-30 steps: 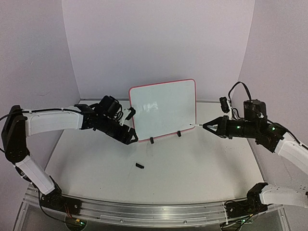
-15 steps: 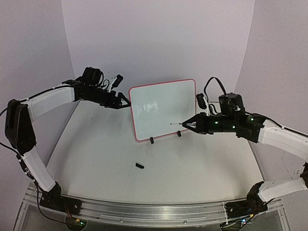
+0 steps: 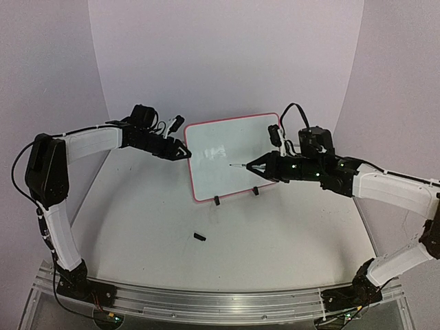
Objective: Write a sentence on the whiteboard
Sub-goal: Hold the whiteboard at the center of the board.
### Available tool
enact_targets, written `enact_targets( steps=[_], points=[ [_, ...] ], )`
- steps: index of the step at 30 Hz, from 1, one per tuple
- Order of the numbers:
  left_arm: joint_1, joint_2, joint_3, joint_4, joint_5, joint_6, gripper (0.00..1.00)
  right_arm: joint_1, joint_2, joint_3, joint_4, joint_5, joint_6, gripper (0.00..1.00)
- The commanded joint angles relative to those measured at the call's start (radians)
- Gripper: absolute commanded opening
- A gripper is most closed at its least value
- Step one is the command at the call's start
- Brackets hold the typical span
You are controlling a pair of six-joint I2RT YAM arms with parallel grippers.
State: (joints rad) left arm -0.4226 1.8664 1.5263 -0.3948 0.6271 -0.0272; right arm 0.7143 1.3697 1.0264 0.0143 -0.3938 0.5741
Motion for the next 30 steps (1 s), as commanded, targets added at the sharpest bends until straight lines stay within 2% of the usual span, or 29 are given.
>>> enact_targets(
  steps=[1,5,11,15,21,30],
  points=[
    [0.006,0.008,0.048,0.108,0.063,0.02,0.42,0.005,-0.005,0.043,0.046,-0.014,-0.035,0.0],
    [0.006,0.006,0.033,0.131,0.129,0.018,0.32,0.005,-0.001,0.046,0.032,-0.045,-0.066,0.0],
    [0.007,0.009,0.023,0.124,0.137,0.022,0.2,0.005,0.015,0.047,0.013,-0.105,-0.1,0.0],
    [0.007,-0.003,0.022,0.079,0.129,0.065,0.02,0.006,0.014,0.038,0.013,-0.122,-0.1,0.0],
    [0.007,-0.04,-0.016,0.001,0.143,0.147,0.0,0.006,0.005,0.017,0.014,-0.125,-0.1,0.0],
    [0.007,-0.128,-0.117,0.004,0.184,0.161,0.0,0.005,-0.008,0.019,0.016,-0.128,-0.107,0.0]
  ],
)
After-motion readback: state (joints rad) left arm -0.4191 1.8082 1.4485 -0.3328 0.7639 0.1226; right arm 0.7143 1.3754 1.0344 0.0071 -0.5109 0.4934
